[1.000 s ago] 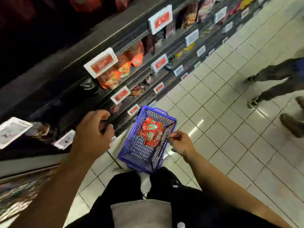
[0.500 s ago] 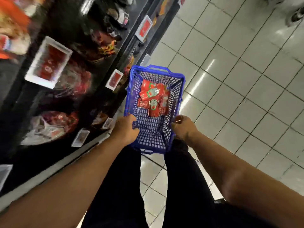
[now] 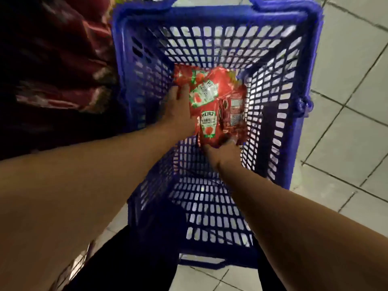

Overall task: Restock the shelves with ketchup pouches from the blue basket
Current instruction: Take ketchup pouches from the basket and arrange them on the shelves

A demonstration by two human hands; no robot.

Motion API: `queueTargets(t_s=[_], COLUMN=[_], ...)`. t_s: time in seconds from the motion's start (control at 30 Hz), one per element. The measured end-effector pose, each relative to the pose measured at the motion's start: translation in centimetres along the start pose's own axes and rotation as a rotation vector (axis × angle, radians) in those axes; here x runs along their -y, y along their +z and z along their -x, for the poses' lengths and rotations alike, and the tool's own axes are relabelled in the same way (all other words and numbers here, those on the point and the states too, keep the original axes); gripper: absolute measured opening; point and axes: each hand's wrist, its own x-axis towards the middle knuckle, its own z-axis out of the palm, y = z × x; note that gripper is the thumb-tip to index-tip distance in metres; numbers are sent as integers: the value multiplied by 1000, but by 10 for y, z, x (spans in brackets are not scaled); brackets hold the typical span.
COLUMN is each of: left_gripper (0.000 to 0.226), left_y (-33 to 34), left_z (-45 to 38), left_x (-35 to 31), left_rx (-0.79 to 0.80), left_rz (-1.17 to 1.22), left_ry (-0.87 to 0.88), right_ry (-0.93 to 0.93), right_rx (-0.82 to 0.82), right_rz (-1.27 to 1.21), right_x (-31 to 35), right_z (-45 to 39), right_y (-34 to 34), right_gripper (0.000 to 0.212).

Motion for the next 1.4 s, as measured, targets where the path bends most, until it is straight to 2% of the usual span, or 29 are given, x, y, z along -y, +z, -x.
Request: queueTargets(t_s=[0.1, 0.2, 0.27, 0.37, 0.47, 0.53, 0.6, 0.7, 0.83, 0.97, 1.07, 1.17, 1.3, 1.4], left_gripper=[83, 75, 85, 92, 74, 53, 38, 37, 33, 38, 49, 54, 74, 72], left_y=[20, 30, 30, 31, 24, 15, 6, -9, -33, -73, -116, -168, -234, -271], left_z=[-25, -31, -31, -27, -19, -12, 2, 31, 74, 126, 170, 224, 305, 371], left_x=[-1, 0, 1, -4, -3, -4, -7, -12, -16, -23, -39, -62, -96, -123], left_rx=[-49, -144, -110, 29, 252, 396, 458, 482, 428, 378, 336, 292, 221, 157], left_rz=[-88, -118, -67, 68, 175, 290, 413, 563, 769, 901, 929, 990, 1072, 1164], left_ry=[5, 23, 2, -78, -210, -267, -321, -391, -439, -480, -413, -276, -142, -105], right_ry=[16, 35, 14, -24, 4, 58, 114, 181, 211, 136, 77, -48, -231, -386], right_rx=[-93, -233, -272, -253, -125, 30, 157, 308, 349, 401, 427, 485, 579, 635], right_rz=[-71, -166, -185, -164, -27, 27, -45, -110, -235, -342, -348, -318, -274, -206], right_x=[-1, 3, 3, -1, -5, -5, -3, -1, 6, 18, 31, 46, 69, 95], right_z=[-24, -28, -27, -19, -5, 8, 23, 49, 89, 133, 173, 228, 310, 378], right_y=[28, 48, 51, 42, 28, 16, 1, -21, -54, -102, -142, -181, -237, -276], right_gripper=[89, 77, 72, 78, 85, 73, 64, 55, 41, 26, 38, 43, 54, 61])
